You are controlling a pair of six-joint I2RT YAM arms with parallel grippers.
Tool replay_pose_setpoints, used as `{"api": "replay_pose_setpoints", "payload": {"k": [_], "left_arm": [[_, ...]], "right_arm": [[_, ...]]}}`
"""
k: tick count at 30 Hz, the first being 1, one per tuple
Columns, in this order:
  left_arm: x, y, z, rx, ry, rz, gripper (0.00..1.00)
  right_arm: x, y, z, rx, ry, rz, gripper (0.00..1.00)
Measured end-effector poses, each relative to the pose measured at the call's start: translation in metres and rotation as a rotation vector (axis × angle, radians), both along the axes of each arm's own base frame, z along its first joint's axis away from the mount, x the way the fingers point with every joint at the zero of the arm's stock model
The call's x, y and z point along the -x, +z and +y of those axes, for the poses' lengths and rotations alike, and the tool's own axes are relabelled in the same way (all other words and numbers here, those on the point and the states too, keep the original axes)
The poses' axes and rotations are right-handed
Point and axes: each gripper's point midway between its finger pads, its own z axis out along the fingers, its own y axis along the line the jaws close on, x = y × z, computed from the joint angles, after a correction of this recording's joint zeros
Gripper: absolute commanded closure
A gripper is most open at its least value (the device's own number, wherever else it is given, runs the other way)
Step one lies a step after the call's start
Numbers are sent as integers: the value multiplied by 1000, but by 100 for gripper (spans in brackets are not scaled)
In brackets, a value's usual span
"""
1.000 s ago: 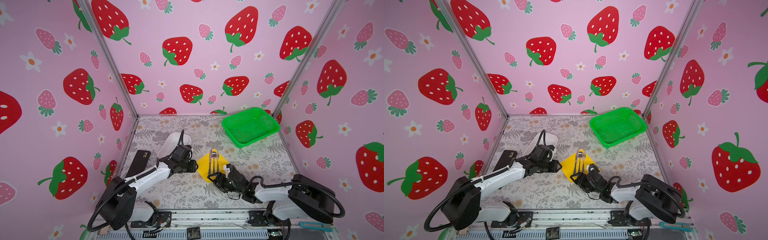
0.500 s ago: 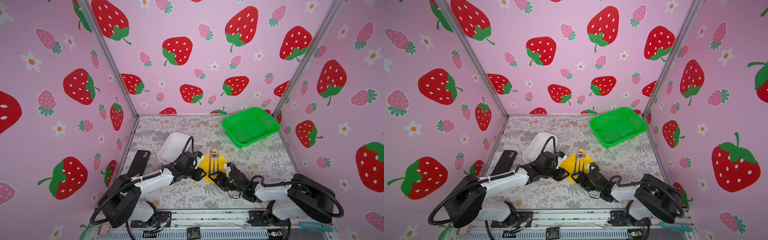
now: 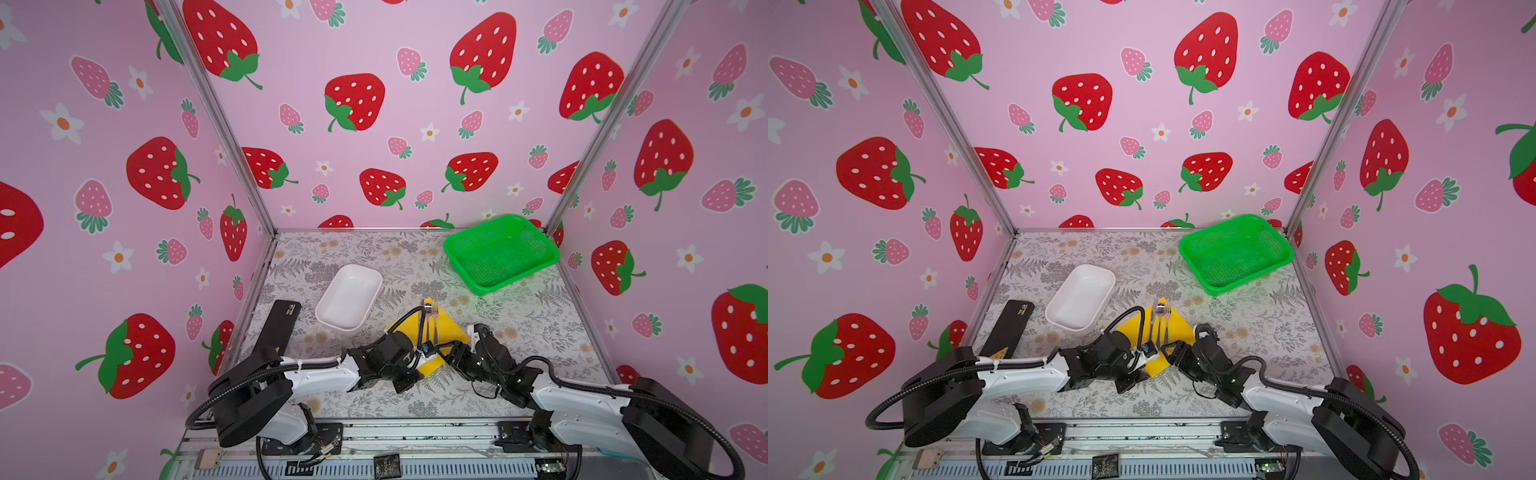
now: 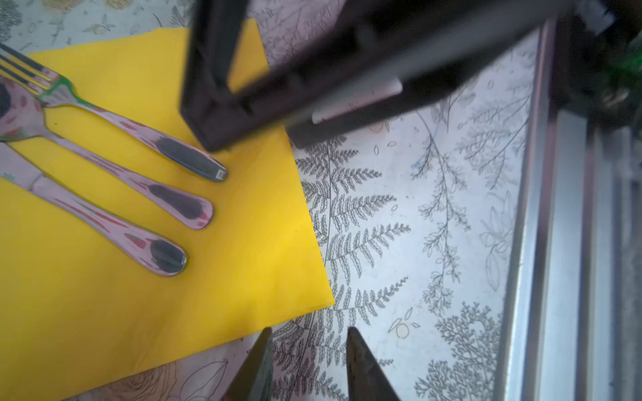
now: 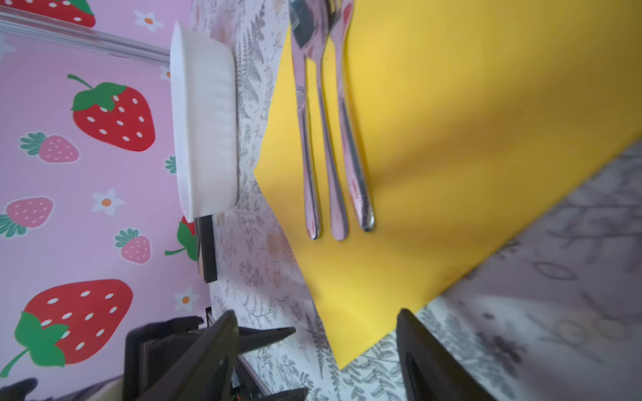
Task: Place the utensils on the paper napkin and roll it up
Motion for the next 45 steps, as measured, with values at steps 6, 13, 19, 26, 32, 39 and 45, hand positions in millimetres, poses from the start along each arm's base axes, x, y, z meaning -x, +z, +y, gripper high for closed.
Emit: {"api": "replay_pose_setpoints", "payload": {"k": [6, 13, 19, 26, 32, 39, 45], "left_arm": [[7, -6, -7, -81, -87, -130, 63], [3, -16, -17, -207, -173, -293, 63], [-1, -15, -18, -266, -223, -397, 68], [-6, -16, -18, -313, -247, -467, 79], [-9, -8, -18, -308, -236, -502, 84], [-15, 1, -19, -280, -205, -511, 100], [-31, 1, -20, -279, -137, -490, 100]], "right_arm": [[-17, -5, -30, 75, -66, 1, 25], [-18, -9, -41, 100, -80, 13, 23], [-18, -11, -42, 113, -75, 16, 23], [-18, -10, -43, 115, -74, 12, 22], [-17, -13, -45, 139, -59, 7, 22], [-21, 1, -35, 146, -2, -44, 26], [-18, 2, -32, 154, 41, -63, 31]]}}
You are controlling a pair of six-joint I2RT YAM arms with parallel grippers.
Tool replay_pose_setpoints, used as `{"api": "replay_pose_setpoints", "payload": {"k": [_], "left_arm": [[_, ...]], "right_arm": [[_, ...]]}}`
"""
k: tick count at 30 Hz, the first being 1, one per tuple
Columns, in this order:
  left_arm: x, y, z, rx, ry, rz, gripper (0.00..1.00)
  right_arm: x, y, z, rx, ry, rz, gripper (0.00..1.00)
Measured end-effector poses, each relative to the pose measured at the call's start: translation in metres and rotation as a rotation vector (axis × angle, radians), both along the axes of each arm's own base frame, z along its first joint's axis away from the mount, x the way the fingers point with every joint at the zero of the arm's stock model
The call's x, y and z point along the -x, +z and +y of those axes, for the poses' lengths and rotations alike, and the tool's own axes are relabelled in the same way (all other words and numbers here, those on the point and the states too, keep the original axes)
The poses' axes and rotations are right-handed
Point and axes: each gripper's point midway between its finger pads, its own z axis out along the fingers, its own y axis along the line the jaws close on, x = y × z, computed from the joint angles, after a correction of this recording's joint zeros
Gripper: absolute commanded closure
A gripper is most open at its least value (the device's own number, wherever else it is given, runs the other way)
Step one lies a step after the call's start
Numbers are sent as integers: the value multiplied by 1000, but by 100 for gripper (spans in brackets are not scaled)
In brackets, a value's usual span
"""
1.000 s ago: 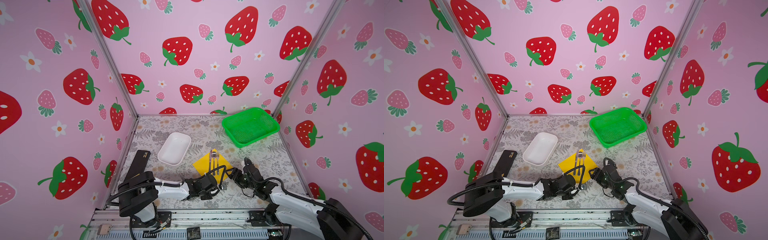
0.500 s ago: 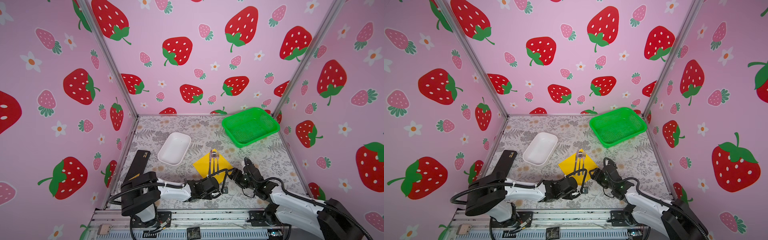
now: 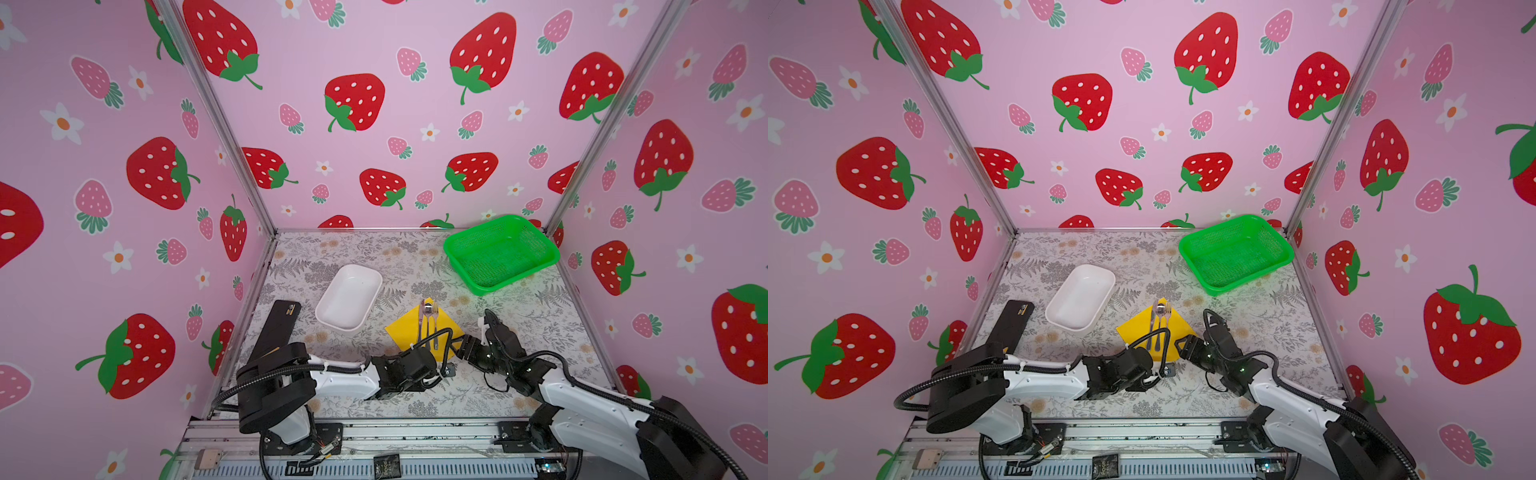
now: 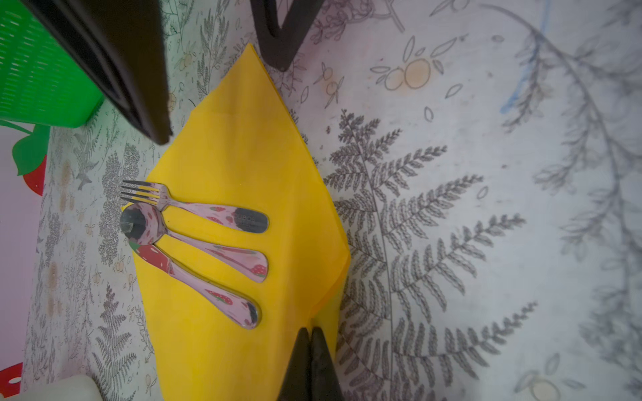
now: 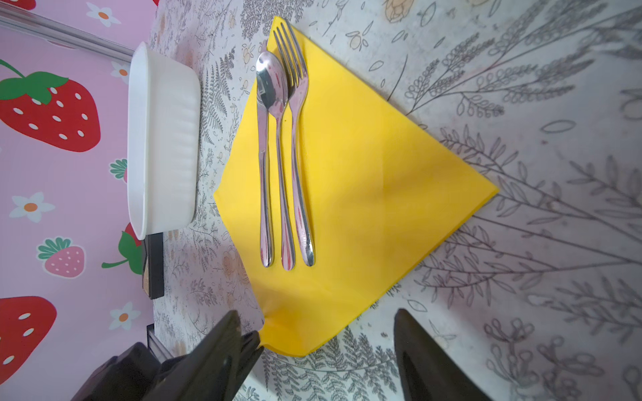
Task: Place the utensils on the paper napkin and roll it up
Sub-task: 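Lift the near yellow napkin corner with the right gripper and fold it over the handles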
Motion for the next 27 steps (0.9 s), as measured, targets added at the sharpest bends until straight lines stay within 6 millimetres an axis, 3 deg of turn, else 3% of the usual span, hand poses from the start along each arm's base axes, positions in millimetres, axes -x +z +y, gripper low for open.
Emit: {"api": "replay_pose_setpoints", "payload": {"k": [8, 17, 27], "left_arm": [[-20, 5, -3, 52, 77, 36, 100], [-41, 15, -3, 134, 137, 117, 100], [-53, 25, -6, 189, 164, 145, 100]], "right_arm": [[8, 0, 5, -16, 49, -3, 42], [26, -7, 22, -70, 129, 24, 66], [37, -19, 44, -98, 197, 68, 68]]}}
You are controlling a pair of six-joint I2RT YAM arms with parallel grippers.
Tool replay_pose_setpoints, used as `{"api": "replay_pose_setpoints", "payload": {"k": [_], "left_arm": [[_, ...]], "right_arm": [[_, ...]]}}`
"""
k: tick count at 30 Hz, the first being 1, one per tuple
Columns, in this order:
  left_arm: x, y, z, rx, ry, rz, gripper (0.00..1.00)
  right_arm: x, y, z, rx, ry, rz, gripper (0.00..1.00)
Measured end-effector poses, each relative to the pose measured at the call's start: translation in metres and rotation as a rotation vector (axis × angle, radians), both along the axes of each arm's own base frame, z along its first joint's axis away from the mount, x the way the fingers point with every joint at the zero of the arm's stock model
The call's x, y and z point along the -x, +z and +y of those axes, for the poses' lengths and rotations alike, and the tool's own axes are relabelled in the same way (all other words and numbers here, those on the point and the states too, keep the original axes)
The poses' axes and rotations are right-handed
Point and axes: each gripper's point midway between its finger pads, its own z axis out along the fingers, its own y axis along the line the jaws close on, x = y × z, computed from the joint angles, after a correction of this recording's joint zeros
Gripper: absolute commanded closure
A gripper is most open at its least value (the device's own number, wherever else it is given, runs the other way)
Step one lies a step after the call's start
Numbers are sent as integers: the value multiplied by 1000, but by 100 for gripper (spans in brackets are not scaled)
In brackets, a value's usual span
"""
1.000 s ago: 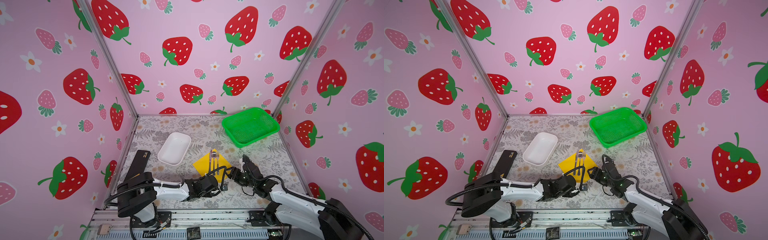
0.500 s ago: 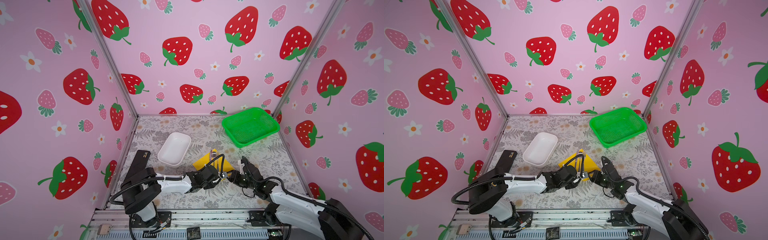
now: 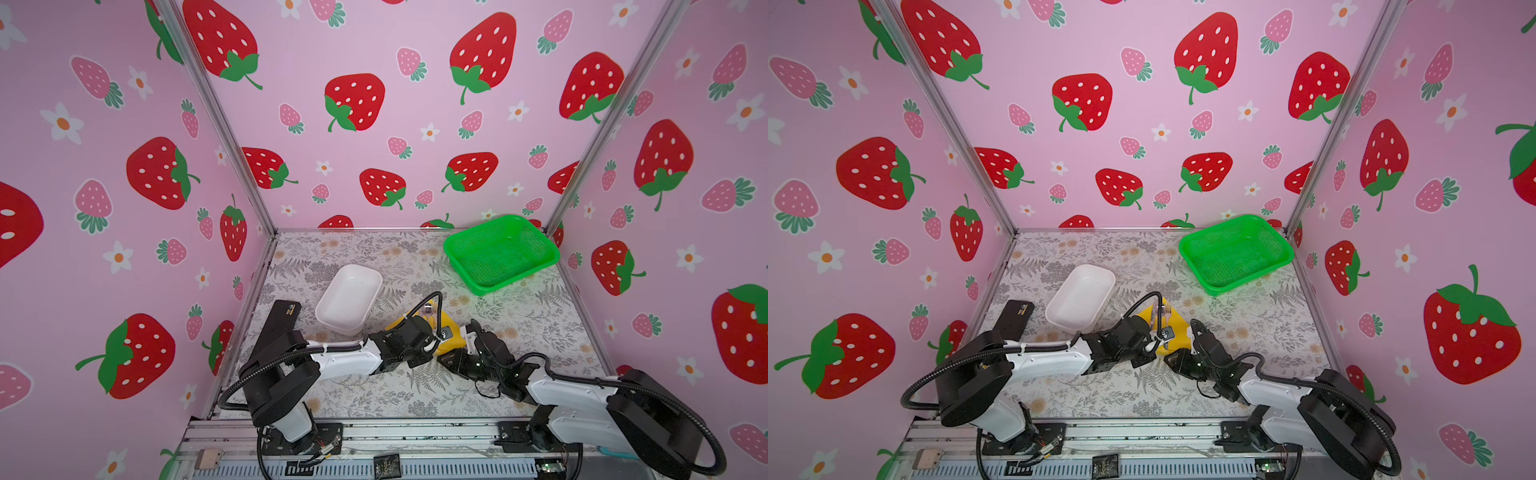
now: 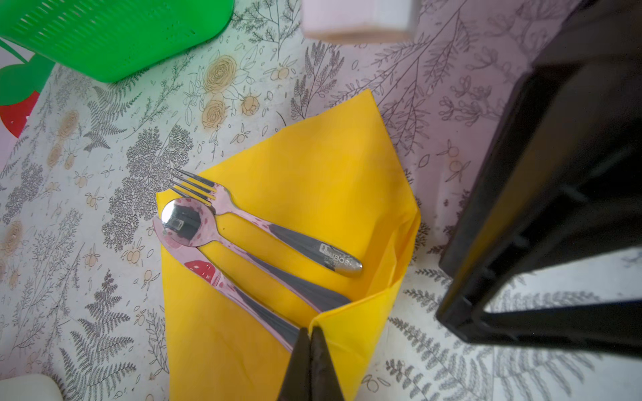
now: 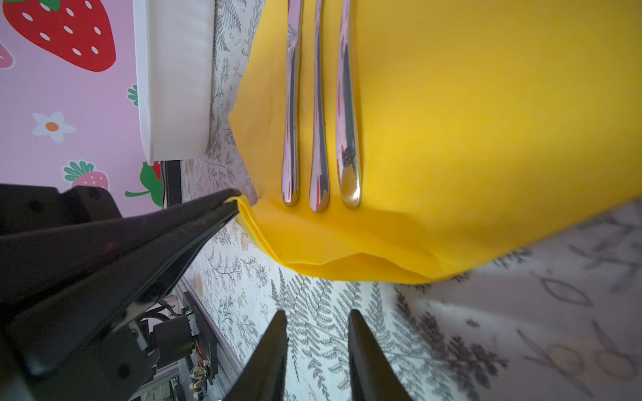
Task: Place the utensils on the paper napkin and roll it up
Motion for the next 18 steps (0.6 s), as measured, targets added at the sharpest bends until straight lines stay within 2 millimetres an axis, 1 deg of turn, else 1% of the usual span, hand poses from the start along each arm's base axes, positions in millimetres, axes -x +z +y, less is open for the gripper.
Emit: {"api": "replay_pose_setpoints", "payload": {"k": [3, 9, 12, 17, 18], "left_arm": [[-1, 0, 1, 4, 3, 7, 100], [-3, 0, 1, 13, 8, 13, 100], [-5, -1, 0, 13, 12, 15, 100], [-8, -4, -3, 11, 16, 19, 100], [-8, -4, -3, 11, 18, 19, 99]], "right_arm": [[-3, 1, 3, -11, -9, -1, 69], [-14, 10, 13, -51, -30, -16, 72], [-18, 10, 17, -65, -44, -9, 73], [-25, 8, 17, -75, -93, -1, 73], [-26, 7, 17, -73, -101, -1, 73]]}}
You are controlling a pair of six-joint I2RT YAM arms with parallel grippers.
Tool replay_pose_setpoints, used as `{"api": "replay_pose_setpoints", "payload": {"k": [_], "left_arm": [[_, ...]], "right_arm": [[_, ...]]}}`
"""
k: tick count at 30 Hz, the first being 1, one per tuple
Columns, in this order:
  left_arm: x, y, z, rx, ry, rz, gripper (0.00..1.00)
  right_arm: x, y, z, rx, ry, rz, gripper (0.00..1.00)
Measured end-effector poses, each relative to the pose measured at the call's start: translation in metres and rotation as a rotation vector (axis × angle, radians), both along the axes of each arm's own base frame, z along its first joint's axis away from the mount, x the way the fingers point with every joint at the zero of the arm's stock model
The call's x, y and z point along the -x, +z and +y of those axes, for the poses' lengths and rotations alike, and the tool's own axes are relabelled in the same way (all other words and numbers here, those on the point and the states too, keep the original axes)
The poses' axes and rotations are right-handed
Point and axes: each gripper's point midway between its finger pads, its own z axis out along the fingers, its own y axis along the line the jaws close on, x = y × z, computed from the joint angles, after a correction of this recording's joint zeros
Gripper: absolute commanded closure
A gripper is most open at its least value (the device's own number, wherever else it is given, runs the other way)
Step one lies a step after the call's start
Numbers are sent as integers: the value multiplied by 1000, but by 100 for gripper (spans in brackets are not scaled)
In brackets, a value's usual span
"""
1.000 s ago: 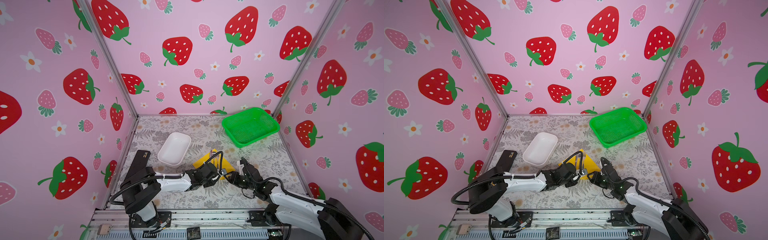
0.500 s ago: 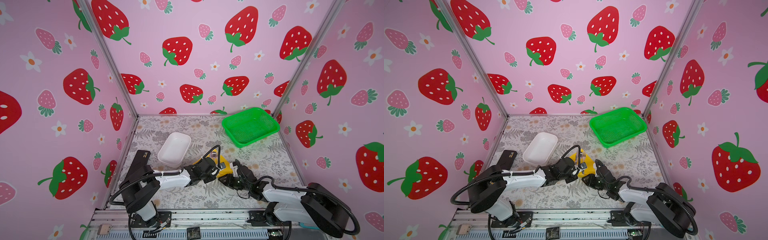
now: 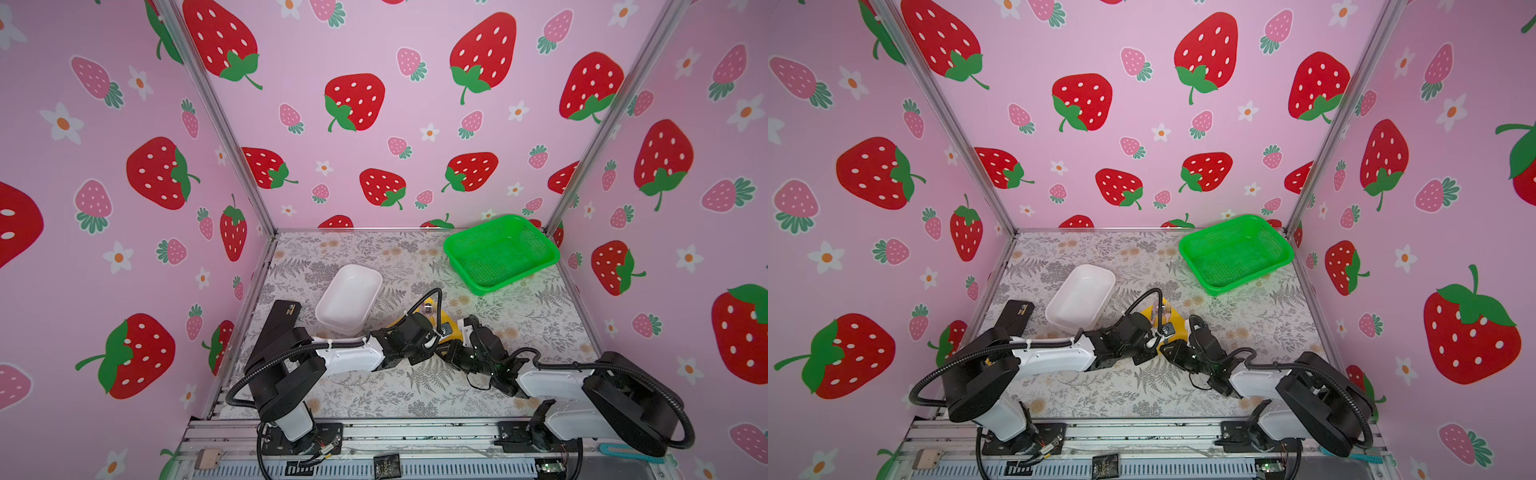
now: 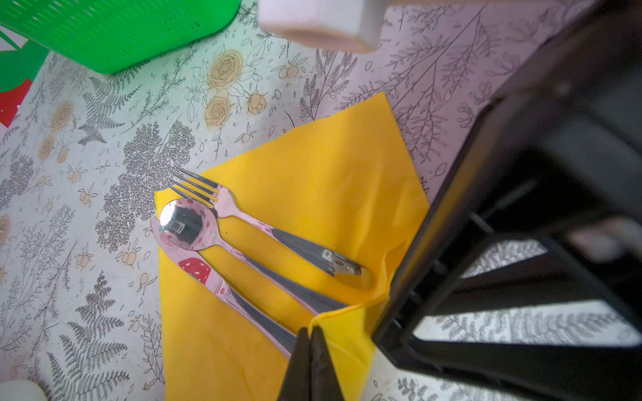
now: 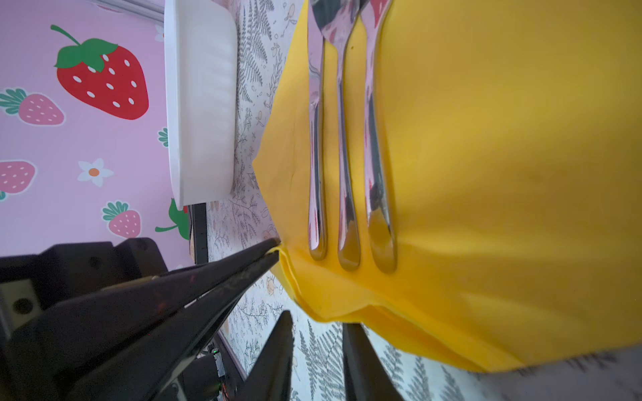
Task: Place the utensils on the paper napkin and roll it up
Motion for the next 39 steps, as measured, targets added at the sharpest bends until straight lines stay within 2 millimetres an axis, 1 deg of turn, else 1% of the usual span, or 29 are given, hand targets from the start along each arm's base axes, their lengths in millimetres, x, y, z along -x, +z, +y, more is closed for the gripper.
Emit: {"api": "replay_pose_setpoints", "payload": {"k": [1, 3, 4, 7, 9, 13, 15, 16, 19, 20, 22, 24, 27, 29, 32, 34, 36, 39], "left_arm": [[-1, 1, 0, 1, 2, -1, 96], [-2, 2, -1, 7, 9, -3, 80], [-3, 3, 0, 15, 21, 2, 74], [-8, 8, 3, 29, 56, 0, 63], [-12, 18, 8, 54, 94, -2, 60], [-21, 49, 19, 165, 197, 23, 61], [-26, 57, 28, 224, 266, 73, 63], [-28, 57, 33, 248, 304, 116, 66], [-27, 45, 47, 298, 400, 291, 67], [-25, 42, 49, 316, 416, 343, 68], [-17, 40, 46, 364, 419, 449, 73], [-5, 41, 37, 402, 391, 540, 74], [10, 41, 29, 435, 373, 645, 77], [16, 37, 25, 441, 363, 699, 79], [21, 20, 23, 415, 377, 768, 81], [23, 5, 25, 385, 406, 798, 85], [23, -7, 29, 349, 443, 814, 85], [20, -17, 35, 318, 486, 812, 85]], "right_arm": [[-1, -1, 0, 3, -7, 1, 73], [-4, -3, 0, 9, -20, 4, 73], [-5, -4, -1, 11, -28, 5, 73], [-10, -4, -1, 11, -55, 4, 73], [-13, -4, -2, 12, -66, 1, 73], [-16, -3, -2, 14, -77, -6, 73], [-19, -2, -1, 12, -84, -8, 73], [-20, -1, -1, 13, -86, -8, 73], [-21, -5, -3, 20, -92, -1, 73], [-21, -6, -3, 24, -93, 2, 73], [-20, -9, -4, 33, -93, 10, 73], [-19, -11, -5, 40, -92, 15, 72], [-19, -13, -6, 46, -94, 20, 72], [-20, -13, -5, 48, -95, 21, 72], [-22, -10, -3, 48, -96, 17, 72], [-25, -8, -2, 50, -98, 14, 72], [-26, -7, -1, 54, -99, 13, 72], [-26, -9, -3, 63, -104, 18, 72]]}}
